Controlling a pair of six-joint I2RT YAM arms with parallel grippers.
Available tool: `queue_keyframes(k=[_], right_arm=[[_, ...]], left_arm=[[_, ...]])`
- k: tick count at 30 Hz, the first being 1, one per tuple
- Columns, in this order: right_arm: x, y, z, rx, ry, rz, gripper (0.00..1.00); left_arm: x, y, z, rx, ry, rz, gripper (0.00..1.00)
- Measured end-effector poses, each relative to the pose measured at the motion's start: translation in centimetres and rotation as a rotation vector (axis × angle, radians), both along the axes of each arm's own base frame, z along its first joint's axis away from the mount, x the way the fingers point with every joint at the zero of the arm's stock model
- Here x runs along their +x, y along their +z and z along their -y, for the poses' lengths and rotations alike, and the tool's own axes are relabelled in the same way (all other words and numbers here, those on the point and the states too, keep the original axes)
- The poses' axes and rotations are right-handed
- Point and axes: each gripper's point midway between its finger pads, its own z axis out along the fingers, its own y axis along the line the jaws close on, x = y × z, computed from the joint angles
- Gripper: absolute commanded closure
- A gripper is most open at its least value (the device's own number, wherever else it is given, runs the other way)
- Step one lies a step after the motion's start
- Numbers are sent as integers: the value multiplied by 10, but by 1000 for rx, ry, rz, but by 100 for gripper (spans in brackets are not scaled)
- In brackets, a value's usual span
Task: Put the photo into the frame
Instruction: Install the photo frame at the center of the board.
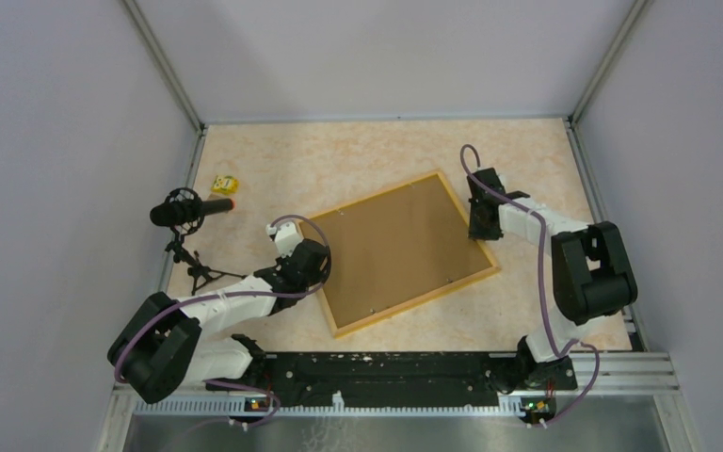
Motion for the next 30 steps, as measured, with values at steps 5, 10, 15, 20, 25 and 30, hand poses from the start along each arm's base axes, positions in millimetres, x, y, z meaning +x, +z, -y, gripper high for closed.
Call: queue_keyframes(k=[5, 10, 15, 20, 25, 30], right_arm=[[0, 0, 0, -1, 4, 0, 90], [0, 1, -1, 1, 14, 0, 70], [-1, 2, -1, 5, 12, 1, 58], [-2, 3, 1, 1, 7, 3, 55], [-2, 2, -1, 11, 9, 2, 55], [-1, 1, -2, 17, 11, 1, 60]], left_arm=[[0, 0, 0, 0, 0, 0, 84], [0, 0, 0, -1, -1, -1, 84], [0, 0, 0, -2, -1, -1, 84], [0, 0, 0, -3, -1, -3, 84], [0, 0, 0, -4, -1, -4, 84], [0, 0, 0, -5, -1, -5, 84]])
